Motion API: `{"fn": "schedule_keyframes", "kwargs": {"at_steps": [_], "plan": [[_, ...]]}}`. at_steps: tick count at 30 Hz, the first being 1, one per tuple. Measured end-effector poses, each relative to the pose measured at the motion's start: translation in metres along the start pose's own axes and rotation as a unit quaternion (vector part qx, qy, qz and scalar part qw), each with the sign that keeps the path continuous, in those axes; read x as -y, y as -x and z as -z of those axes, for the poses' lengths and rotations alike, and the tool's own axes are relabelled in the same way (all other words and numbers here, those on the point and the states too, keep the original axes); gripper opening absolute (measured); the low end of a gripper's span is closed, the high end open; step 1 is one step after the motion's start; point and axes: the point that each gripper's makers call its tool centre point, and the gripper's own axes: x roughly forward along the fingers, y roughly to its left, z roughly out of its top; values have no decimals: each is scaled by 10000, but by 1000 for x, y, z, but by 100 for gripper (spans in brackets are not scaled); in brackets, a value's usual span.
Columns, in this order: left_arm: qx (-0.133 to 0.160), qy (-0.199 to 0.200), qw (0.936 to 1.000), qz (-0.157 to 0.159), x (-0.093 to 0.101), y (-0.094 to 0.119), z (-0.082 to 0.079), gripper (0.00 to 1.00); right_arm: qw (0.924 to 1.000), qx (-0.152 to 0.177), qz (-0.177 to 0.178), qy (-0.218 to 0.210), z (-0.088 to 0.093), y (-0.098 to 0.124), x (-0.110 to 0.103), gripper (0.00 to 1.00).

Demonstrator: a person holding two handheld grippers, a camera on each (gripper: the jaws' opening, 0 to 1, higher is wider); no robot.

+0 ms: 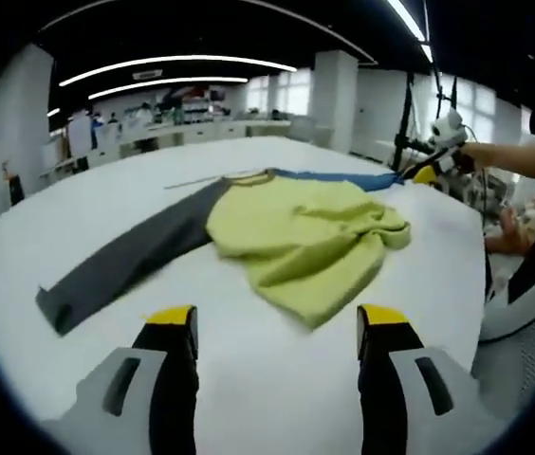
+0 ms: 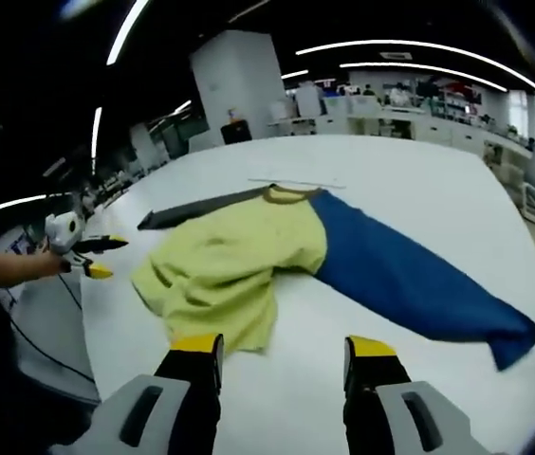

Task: Fold the garment on the visible template until the final outline fits inside the template.

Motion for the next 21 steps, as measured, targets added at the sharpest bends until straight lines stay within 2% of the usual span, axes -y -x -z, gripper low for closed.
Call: {"fn": "schedule_keyframes", "kwargs": {"at_steps": [9, 13, 16, 18, 19, 21], "plan": [[-56, -15, 10000, 25, 8, -18, 12, 34, 9999, -9, -92, 59, 6, -22, -14, 37], [-16, -8, 10000, 55, 13, -25, 14, 30, 9999, -31, -87, 61, 9, -31, -16, 32], [-63, -126, 9999, 52, 16, -29, 16, 24, 10000, -45, -83, 26, 11, -36, -17, 27], [-86, -165, 9998, 75, 17, -32, 18, 23, 9999, -62, -85, 12, 12, -39, -18, 26], [-104, -180, 9998, 75, 14, -34, 24, 23, 9999, -71, -92, 20, 13, -41, -19, 26], [-102, -175, 9998, 85, 12, -35, 25, 20, 9999, -76, -93, 59, 14, -45, -20, 24]]}}
